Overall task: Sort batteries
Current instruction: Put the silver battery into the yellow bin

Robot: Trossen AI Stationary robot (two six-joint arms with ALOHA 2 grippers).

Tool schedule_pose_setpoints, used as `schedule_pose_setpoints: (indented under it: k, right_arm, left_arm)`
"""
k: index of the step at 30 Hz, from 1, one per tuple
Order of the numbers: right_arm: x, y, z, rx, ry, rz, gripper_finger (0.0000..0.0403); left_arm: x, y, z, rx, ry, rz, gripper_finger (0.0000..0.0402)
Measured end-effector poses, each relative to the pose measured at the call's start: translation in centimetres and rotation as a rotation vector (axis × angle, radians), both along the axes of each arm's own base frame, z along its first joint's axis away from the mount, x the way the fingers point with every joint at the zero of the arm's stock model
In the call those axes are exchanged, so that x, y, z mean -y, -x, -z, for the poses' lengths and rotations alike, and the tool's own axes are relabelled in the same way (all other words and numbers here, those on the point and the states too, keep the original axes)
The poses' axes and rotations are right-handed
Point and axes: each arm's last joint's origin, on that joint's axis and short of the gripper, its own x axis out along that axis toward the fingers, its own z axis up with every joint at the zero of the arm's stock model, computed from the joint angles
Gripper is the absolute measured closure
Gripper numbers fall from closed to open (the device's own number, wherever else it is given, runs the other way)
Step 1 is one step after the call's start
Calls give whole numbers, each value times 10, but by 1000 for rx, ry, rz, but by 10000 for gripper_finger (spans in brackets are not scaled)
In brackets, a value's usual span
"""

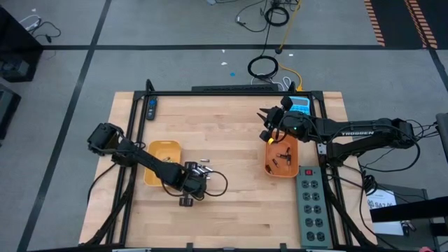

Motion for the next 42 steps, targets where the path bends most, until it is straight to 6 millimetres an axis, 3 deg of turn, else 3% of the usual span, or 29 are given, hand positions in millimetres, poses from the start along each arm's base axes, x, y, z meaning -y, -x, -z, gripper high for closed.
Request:
schedule_pose_setpoints:
  k: [14,18,24,29,36,42]
  right_arm:
    - [0,0,0,-2,0,0,323]
    - [0,0,0,-1,-3,1,323]
    - [0,0,1,-6,-4,1,323]
    - [0,0,1,-5,-4,1,323]
    - [-1,0,1,-4,-5,-2,323]
    - [-4,-1,1,-7,0,-19,323]
  left_arm:
    - [-12,21,-57,142,-34,-119,382]
    - [-23,39,-80,176,-82,-208,382]
    - [-42,77,-98,37,-119,-492,382]
    - [-48,93,-89,-29,-133,-687,371]
    - [-53,99,-56,-41,-114,-773,361]
    - [-59,107,-43,-93,-133,-819,358]
